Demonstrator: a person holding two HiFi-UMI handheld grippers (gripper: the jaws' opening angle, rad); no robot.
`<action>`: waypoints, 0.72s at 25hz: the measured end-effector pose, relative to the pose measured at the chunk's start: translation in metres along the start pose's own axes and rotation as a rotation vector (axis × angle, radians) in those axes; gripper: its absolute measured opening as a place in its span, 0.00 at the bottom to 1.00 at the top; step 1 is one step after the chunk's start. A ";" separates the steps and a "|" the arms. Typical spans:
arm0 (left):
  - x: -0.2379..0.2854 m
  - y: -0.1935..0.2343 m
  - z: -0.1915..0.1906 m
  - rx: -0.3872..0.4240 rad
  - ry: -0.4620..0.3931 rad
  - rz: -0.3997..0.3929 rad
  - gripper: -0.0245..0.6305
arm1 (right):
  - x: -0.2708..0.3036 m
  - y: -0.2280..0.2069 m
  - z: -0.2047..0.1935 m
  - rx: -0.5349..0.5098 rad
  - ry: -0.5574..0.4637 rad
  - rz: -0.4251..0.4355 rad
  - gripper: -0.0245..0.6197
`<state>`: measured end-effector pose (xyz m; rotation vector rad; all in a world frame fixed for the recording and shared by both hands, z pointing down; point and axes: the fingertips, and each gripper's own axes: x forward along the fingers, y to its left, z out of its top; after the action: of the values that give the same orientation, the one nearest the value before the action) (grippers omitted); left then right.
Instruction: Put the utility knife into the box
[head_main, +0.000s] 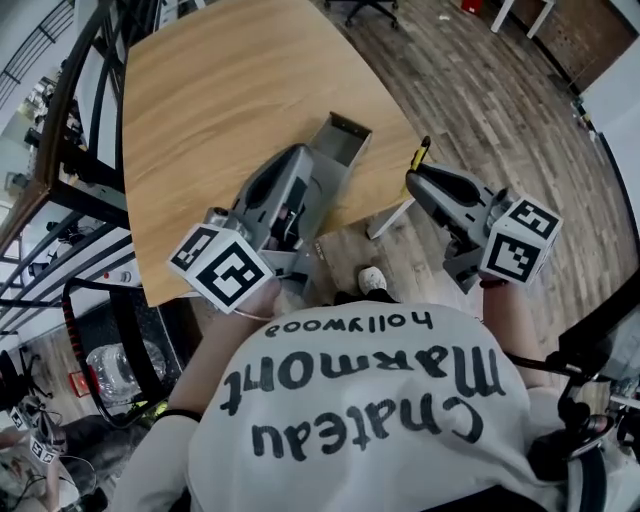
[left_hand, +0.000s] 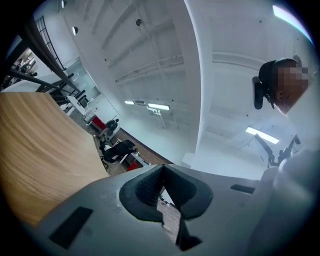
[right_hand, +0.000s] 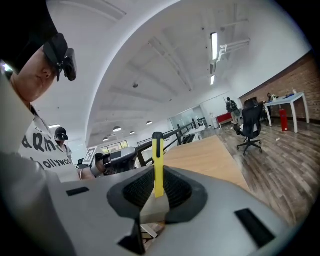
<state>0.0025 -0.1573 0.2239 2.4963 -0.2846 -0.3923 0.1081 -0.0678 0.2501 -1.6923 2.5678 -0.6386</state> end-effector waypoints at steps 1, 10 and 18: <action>0.003 0.003 -0.001 -0.004 -0.004 0.009 0.05 | 0.002 -0.006 0.001 0.001 0.003 0.006 0.13; 0.026 0.028 -0.015 -0.003 -0.058 0.121 0.05 | 0.018 -0.053 -0.002 0.007 0.055 0.102 0.13; 0.033 0.043 -0.040 0.005 -0.104 0.210 0.05 | 0.023 -0.096 -0.016 -0.004 0.088 0.160 0.13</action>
<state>0.0417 -0.1805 0.2731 2.4245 -0.5838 -0.4348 0.1792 -0.1153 0.3020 -1.4712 2.7294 -0.7147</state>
